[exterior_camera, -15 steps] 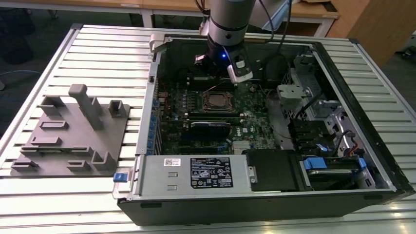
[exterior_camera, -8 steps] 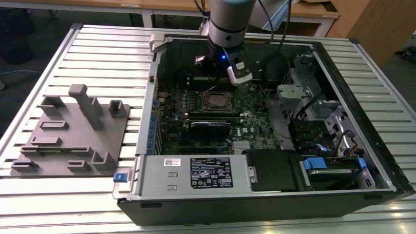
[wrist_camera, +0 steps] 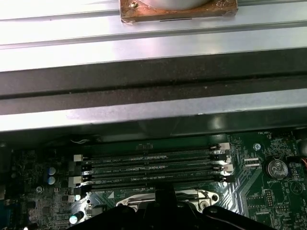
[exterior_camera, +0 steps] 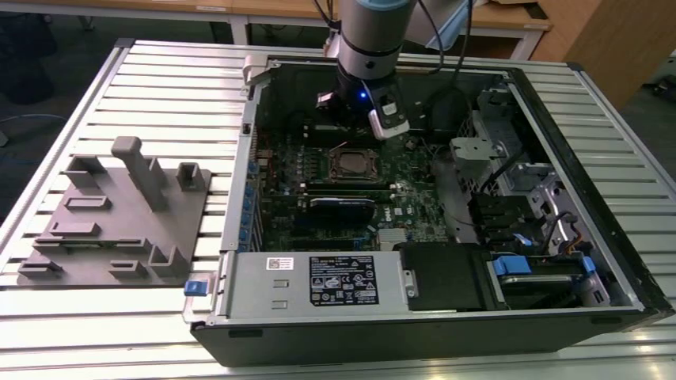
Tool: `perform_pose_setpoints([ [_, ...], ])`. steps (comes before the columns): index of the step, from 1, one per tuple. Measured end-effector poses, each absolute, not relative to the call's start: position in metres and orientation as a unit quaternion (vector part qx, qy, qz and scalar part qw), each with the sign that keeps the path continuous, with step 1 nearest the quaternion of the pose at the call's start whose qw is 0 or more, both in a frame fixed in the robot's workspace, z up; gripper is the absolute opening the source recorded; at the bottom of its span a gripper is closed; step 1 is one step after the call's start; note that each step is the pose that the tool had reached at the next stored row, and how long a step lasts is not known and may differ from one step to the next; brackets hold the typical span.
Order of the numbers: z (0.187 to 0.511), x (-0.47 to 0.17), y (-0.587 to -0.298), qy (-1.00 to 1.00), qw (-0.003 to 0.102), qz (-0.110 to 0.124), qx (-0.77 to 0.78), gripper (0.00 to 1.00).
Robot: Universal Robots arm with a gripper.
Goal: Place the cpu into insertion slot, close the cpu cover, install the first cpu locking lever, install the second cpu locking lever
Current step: 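Install the first cpu locking lever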
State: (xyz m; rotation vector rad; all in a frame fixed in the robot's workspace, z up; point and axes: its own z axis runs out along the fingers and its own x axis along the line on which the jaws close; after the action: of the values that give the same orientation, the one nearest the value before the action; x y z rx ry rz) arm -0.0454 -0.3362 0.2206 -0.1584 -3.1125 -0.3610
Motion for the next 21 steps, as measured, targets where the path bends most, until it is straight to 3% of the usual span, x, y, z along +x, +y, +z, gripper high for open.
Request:
perform_pose_setpoints([
  [11,0.2195,-0.0454,-0.3322,-0.992,0.002,-0.115,-0.051,0.10],
  [21,0.2131,-0.0454,-0.3322,-0.992,-0.017,-0.115,-0.054,0.10],
])
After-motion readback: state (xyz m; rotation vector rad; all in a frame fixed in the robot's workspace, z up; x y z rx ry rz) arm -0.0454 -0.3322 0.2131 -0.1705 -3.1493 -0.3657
